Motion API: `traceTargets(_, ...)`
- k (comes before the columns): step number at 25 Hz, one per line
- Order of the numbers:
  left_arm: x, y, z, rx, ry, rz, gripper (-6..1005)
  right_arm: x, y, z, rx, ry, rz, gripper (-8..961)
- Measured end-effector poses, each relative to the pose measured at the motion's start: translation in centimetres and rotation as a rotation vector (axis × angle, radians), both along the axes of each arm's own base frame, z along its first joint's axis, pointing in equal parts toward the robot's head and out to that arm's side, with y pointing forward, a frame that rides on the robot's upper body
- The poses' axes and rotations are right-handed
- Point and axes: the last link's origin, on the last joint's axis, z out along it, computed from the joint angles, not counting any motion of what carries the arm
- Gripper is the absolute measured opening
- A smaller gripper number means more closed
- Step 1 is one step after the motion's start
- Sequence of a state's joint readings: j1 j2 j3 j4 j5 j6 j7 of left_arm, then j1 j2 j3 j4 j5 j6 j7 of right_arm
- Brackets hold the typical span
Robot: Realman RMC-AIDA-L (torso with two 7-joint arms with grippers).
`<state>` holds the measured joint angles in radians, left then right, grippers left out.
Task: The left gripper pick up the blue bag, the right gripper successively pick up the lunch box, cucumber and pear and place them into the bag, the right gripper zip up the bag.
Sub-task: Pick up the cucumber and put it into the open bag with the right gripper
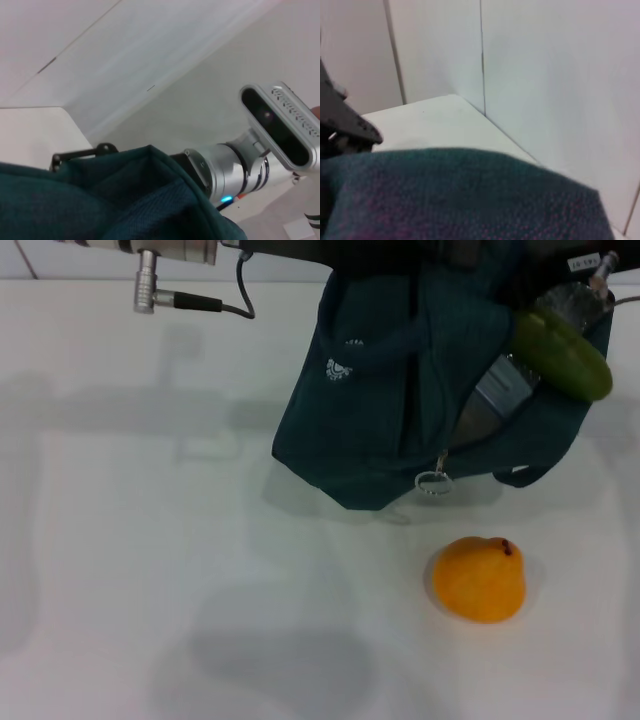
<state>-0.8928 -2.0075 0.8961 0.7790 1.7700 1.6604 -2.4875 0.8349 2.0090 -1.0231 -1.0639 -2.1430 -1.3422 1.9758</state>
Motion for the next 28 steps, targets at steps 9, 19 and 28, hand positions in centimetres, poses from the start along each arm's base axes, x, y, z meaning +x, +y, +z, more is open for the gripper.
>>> traceTargets(9,-0.3,0.0,-0.5,0.009,-0.007,0.021,45,1.3,-1.6,0.7,-0.087,0.072,-0.050,560)
traceTargets(19,-0.3,-0.2,-0.9,-0.001,-0.008,0.022,45,1.7,-1.6,1.6,-0.084,0.130,-0.067,559)
traceTargets(28,-0.4,-0.5,-1.4,-0.026,-0.010,0.025,45,1.8,-1.2,1.8,-0.036,0.198,-0.090,559)
